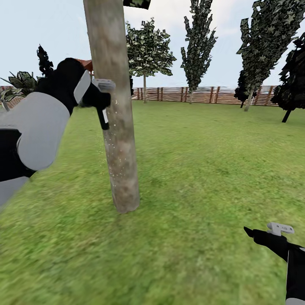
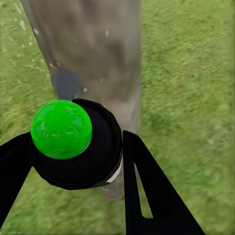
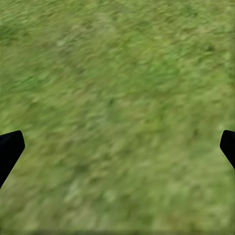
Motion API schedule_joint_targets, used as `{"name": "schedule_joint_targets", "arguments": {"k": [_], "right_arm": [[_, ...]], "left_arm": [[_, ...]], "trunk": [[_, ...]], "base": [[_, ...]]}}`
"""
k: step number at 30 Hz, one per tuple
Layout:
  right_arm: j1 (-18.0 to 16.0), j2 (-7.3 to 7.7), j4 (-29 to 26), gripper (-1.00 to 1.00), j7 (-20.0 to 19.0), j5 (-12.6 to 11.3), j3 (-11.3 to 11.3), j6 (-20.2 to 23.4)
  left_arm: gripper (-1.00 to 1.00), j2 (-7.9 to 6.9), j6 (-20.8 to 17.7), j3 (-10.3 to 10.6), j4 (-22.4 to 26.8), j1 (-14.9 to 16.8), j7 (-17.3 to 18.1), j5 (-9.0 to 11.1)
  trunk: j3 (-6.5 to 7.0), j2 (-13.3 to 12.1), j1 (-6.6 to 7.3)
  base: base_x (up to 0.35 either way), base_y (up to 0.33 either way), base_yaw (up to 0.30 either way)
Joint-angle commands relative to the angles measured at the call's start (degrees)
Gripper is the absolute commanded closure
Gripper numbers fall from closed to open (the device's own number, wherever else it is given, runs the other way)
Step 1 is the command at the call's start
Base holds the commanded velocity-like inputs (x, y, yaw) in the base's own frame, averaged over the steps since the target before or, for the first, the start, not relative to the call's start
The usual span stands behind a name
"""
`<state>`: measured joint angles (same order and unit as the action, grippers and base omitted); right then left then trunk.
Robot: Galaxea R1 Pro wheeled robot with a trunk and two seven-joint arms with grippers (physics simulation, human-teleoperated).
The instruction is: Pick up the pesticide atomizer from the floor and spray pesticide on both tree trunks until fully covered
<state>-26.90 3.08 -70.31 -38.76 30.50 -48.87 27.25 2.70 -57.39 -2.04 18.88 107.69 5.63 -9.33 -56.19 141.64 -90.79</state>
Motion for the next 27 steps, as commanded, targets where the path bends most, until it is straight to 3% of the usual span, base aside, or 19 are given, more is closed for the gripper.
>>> {"name": "schedule_joint_targets", "arguments": {"k": [1,5,17,25,27], "right_arm": [[0.0,0.0,0.0,-1.0,0.0,0.0,0.0,0.0],[0.0,0.0,0.0,-1.0,0.0,0.0,0.0,0.0],[0.0,0.0,0.0,-1.0,0.0,0.0,0.0,0.0],[0.0,0.0,0.0,-1.0,0.0,0.0,0.0,0.0],[0.0,0.01,0.0,-1.0,0.0,0.0,0.0,0.0]], "left_arm": [[1.0,0.0,0.0,0.0,-0.3,0.4,0.0,0.0],[1.0,0.02,0.0,0.0,-1.1,1.1,0.0,0.0],[1.0,-0.05,0.4,0.1,-9.3,1.0,0.0,0.0],[1.0,-0.06,1.0,0.1,-16.0,0.4,0.2,0.0],[1.0,-0.06,1.4,0.1,-17.1,-1.0,0.3,-0.1]], "trunk": [[0.0,0.0,0.0],[0.0,0.0,0.0],[0.0,0.0,0.0],[0.0,0.0,0.0],[0.0,0.0,0.0]], "base": [[0.0,0.0,0.0],[0.0,0.0,0.0],[0.0,0.0,0.0],[0.0,0.0,0.0],[0.0,0.0,0.0]]}}
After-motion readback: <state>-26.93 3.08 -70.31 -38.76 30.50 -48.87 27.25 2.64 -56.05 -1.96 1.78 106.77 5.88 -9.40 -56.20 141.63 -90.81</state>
